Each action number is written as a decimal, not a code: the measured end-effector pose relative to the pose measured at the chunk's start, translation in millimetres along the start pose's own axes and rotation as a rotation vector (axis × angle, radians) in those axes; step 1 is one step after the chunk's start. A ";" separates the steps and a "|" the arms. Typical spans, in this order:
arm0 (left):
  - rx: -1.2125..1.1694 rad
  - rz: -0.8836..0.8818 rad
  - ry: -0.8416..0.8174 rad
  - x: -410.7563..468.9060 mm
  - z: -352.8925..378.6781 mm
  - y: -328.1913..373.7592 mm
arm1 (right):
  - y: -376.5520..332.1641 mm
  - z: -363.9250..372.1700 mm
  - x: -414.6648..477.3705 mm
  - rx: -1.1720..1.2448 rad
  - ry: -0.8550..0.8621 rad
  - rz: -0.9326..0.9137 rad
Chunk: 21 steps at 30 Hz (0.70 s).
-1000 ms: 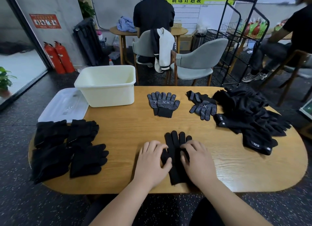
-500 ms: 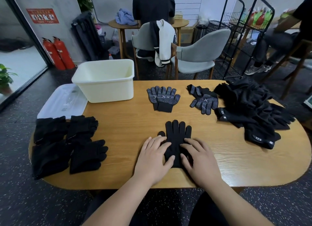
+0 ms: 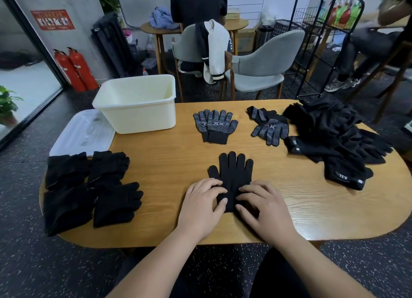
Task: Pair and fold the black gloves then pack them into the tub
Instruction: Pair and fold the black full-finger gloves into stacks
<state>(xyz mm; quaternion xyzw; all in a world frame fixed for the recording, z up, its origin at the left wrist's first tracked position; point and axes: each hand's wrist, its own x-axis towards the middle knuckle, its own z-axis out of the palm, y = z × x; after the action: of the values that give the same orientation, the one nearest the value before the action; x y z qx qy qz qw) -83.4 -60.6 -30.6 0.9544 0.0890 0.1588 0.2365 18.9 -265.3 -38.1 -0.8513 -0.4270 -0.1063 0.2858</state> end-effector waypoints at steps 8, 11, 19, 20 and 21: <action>-0.078 -0.083 0.014 -0.6 -2.7 0.2 | 4.6 6.6 2.0 0.019 0.020 0.024; -0.111 -0.087 0.012 -0.7 -3.1 0.0 | 1.1 5.4 3.0 0.006 0.055 0.022; -0.049 0.036 -0.047 -0.7 -7.7 1.5 | -11.4 -12.5 1.8 0.179 0.084 0.138; -0.038 0.049 -0.044 -0.5 -6.6 0.7 | -12.2 -13.4 1.4 0.176 0.075 0.121; -0.033 0.052 -0.036 -0.8 -5.9 0.1 | -13.1 -14.7 1.4 0.178 0.066 0.110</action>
<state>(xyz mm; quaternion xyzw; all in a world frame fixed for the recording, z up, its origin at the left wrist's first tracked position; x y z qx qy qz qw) -86.1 -58.4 -25.8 0.9551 0.0572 0.1492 0.2495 10.4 -266.7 -20.3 -0.8408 -0.3777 -0.0801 0.3795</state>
